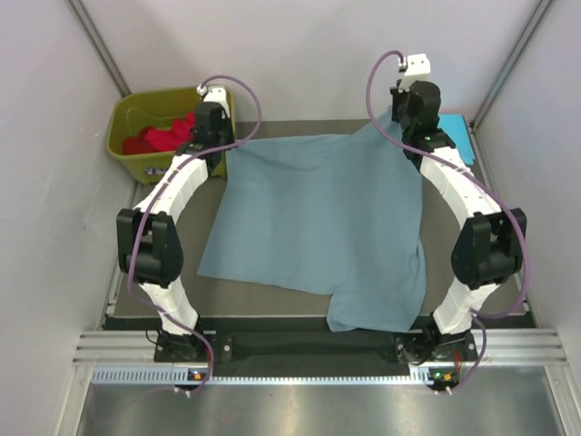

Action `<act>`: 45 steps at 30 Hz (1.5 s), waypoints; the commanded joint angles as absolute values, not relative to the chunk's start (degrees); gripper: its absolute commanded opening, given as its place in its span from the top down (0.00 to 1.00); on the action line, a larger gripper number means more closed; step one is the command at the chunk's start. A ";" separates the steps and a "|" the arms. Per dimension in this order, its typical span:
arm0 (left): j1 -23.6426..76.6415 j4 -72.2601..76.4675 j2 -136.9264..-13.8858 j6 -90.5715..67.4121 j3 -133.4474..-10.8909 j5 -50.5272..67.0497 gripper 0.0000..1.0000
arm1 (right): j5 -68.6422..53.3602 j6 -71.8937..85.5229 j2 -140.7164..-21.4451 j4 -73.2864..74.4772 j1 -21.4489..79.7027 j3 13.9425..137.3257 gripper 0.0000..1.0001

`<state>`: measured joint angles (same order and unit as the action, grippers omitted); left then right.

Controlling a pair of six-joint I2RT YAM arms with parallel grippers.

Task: Fold and stack the t-shirts
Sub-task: Flatten the tshirt out

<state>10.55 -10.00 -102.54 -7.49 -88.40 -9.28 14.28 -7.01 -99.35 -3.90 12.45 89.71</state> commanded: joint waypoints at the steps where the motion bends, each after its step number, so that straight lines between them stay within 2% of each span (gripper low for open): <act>1: 10.37 -4.13 -103.88 -8.35 -92.89 -8.17 1.00 | 12.75 -5.28 -100.63 -8.97 10.64 95.44 1.00; 6: 10.37 -7.20 -104.42 -8.96 -100.01 -7.21 1.00 | 11.17 -4.65 -100.20 -6.24 9.40 101.59 1.00; 13: 10.37 -9.66 -95.38 -10.37 -107.13 -4.04 1.00 | 8.71 -4.84 -89.06 -2.82 9.40 107.66 1.00; 25: 10.28 -13.79 -62.08 -7.56 -101.16 -8.79 1.00 | 0.97 3.86 -62.94 -0.97 9.49 107.32 1.00; 30: 10.28 -15.73 -54.41 -6.24 -102.91 -10.46 1.00 | 0.44 7.38 -55.65 -1.05 9.49 107.84 1.00; 37: 10.37 -19.33 -49.84 -6.50 -108.36 -11.42 1.00 | -1.13 12.04 -53.61 -1.76 9.40 111.79 1.00; 45: 11.16 -20.65 -53.69 -4.22 -108.64 -15.73 1.00 | -1.23 14.32 -60.28 -1.41 9.49 114.70 1.00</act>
